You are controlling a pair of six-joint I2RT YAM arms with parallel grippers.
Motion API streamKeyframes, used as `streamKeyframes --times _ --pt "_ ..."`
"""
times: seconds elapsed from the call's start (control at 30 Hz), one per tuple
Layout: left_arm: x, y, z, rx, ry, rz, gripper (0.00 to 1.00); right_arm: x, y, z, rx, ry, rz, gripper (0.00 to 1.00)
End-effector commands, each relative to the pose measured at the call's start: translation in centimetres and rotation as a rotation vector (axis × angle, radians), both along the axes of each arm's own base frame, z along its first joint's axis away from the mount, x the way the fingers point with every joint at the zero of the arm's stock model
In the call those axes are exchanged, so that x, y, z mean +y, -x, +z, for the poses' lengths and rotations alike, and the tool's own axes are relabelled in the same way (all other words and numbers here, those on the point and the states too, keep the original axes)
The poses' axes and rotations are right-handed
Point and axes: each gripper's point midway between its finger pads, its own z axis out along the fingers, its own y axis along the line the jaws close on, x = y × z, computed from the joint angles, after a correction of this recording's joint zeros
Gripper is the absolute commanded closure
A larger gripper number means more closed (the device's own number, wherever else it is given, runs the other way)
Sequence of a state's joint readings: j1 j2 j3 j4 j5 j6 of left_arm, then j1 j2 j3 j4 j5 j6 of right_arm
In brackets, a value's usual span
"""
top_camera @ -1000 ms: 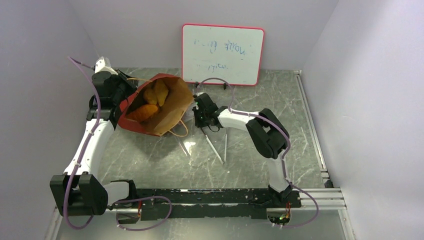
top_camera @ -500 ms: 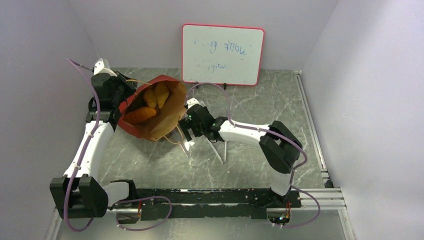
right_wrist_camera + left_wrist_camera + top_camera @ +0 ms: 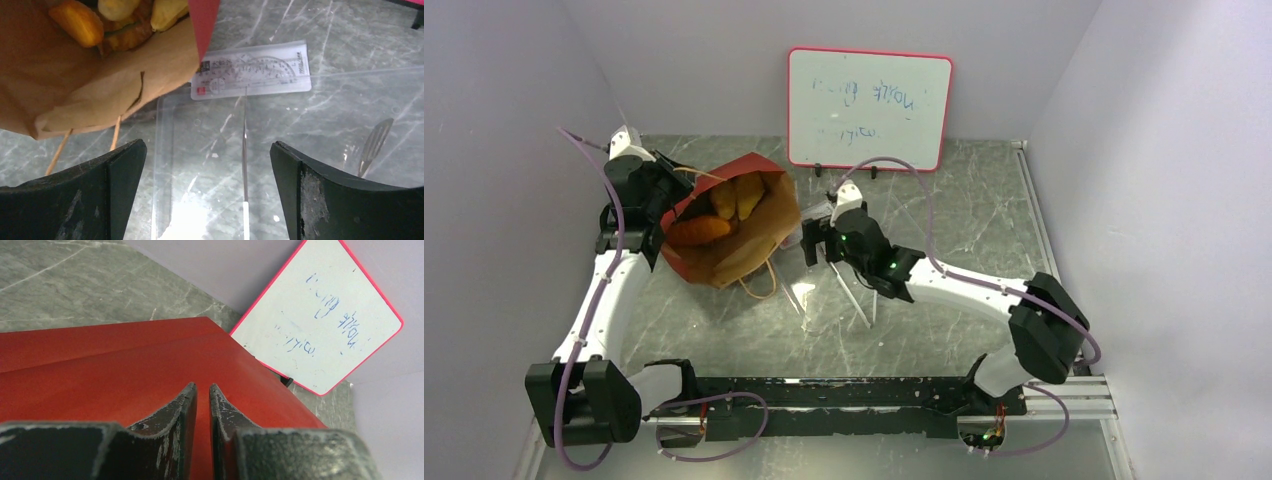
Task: Take the fake bread out of the paper bag
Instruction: Pick up the clamp from the container.
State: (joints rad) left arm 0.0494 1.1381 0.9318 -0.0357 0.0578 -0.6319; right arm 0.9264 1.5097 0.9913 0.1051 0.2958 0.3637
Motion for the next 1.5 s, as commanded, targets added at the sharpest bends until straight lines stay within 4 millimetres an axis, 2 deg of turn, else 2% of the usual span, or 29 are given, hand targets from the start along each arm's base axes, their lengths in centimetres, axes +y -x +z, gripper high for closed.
streamKeyframes --times 0.0,0.07,0.2,0.33,0.57,0.83,0.97,1.47 --pt "0.3 0.1 1.4 -0.062 -0.025 -0.008 0.89 -2.2 0.5 -0.1 -0.03 -0.01 -0.092 0.05" --pt "0.3 0.1 1.5 -0.066 -0.028 -0.009 0.89 -4.4 0.5 -1.3 -0.029 0.045 -0.168 0.03" --pt "0.2 0.1 1.3 -0.066 -0.027 -0.016 0.89 -6.6 1.7 -4.1 0.016 0.142 -0.211 0.0" --pt "0.1 0.2 1.3 -0.068 -0.027 -0.021 0.89 -7.2 3.8 -5.2 0.014 0.193 -0.209 0.0" --pt "-0.2 0.1 1.3 -0.069 -0.012 -0.032 0.89 -8.9 5.4 -6.7 0.036 0.261 -0.277 0.0" --pt "-0.3 0.0 1.3 -0.071 -0.006 -0.034 0.89 -9.7 7.1 -8.4 0.08 0.268 -0.281 0.0" --pt "-0.3 -0.1 1.6 -0.075 -0.004 -0.036 0.89 -9.2 7.9 -9.1 0.096 0.243 -0.237 0.0" --pt "-0.4 -0.1 1.4 -0.074 0.006 -0.038 0.89 -9.5 8.5 -11.8 0.121 0.272 -0.223 0.0"
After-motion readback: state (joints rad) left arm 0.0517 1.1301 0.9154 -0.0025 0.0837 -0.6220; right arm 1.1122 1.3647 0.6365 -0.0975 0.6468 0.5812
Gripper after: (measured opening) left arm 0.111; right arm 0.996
